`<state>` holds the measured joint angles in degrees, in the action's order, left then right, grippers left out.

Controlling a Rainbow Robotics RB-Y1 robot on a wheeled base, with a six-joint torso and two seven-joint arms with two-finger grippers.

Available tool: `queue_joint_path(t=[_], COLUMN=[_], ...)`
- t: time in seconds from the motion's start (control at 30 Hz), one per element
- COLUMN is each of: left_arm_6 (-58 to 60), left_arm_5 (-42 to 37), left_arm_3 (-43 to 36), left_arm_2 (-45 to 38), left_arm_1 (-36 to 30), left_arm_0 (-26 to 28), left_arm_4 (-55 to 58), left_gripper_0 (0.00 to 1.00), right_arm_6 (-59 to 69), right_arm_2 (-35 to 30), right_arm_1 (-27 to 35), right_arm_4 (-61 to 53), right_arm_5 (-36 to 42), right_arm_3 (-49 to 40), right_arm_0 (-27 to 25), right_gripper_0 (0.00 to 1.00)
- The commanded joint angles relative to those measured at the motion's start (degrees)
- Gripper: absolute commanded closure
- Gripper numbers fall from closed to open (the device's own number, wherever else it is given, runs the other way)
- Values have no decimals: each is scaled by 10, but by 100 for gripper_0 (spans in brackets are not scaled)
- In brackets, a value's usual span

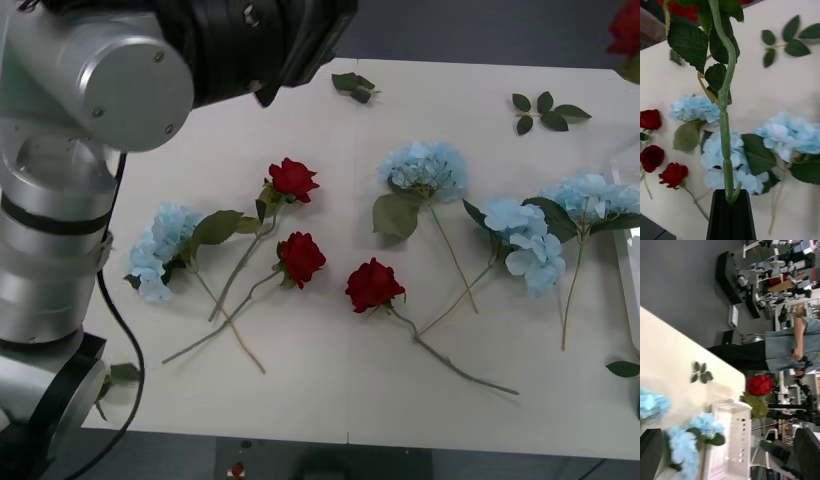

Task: Put the red flowers into the right box and the blue flowers into the left box

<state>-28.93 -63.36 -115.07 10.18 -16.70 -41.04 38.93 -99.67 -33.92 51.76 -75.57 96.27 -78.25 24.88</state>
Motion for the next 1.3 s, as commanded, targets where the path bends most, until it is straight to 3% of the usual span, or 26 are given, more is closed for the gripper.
queue_joint_path(t=[0.03, 0.27, 0.57, 0.9, 1.3], left_arm_6=[10, 12, 35, 73, 38], left_arm_5=[-22, -22, -48, -178, -215], left_arm_3=[-85, -161, -177, -177, -138], left_arm_2=[5, 5, 21, 10, 40], left_arm_1=[-54, -104, -136, -145, -178], left_arm_0=[82, 223, 328, 352, 345], left_arm_4=[8, 7, 0, -45, -122], left_gripper_0=[0, 0, 0, 0, 0], right_arm_6=[32, 25, 23, 25, 17], right_arm_2=[-35, -77, -48, 29, 101], right_arm_1=[35, 53, 53, 50, 38], right_arm_4=[47, 139, 209, 250, 245], right_arm_5=[-5, -34, -140, -250, -360], right_arm_3=[-9, -9, -9, 33, 121], right_arm_0=[-28, -90, -147, -165, -165], right_gripper_0=[100, 100, 100, 100, 100])
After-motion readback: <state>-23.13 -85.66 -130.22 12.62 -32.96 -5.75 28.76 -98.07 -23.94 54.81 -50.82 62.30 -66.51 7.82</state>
